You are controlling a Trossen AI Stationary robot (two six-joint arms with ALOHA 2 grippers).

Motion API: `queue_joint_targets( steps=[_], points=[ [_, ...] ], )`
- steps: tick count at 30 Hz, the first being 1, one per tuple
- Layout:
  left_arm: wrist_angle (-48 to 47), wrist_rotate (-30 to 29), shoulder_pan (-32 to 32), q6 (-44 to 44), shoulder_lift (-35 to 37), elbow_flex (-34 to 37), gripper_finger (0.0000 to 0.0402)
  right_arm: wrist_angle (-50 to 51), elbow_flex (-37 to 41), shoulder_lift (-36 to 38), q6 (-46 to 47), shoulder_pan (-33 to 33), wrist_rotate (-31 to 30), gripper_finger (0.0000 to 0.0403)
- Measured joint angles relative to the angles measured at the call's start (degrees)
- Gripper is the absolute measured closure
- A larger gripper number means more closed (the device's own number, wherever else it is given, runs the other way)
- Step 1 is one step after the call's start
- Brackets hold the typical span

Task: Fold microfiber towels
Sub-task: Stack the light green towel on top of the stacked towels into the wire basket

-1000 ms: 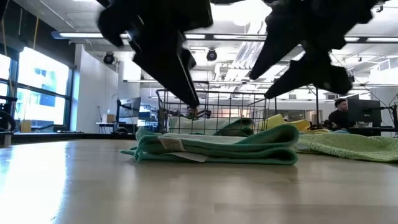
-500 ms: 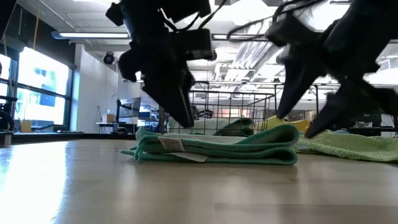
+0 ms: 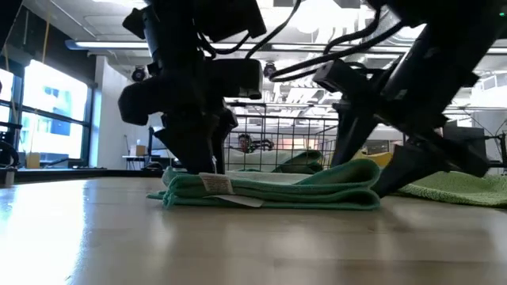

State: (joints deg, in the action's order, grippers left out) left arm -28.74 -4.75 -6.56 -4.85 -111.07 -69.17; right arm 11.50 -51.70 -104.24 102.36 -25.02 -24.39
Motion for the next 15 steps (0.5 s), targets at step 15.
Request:
queue_joint_targets(
  steps=[15],
  points=[
    [0.0, -0.2, -1.8, -4.1, 0.0, 0.0, 0.0266, -5.0, 0.0, -1.9, -5.1, 2.2, 0.2, 0.0235]
  ],
)
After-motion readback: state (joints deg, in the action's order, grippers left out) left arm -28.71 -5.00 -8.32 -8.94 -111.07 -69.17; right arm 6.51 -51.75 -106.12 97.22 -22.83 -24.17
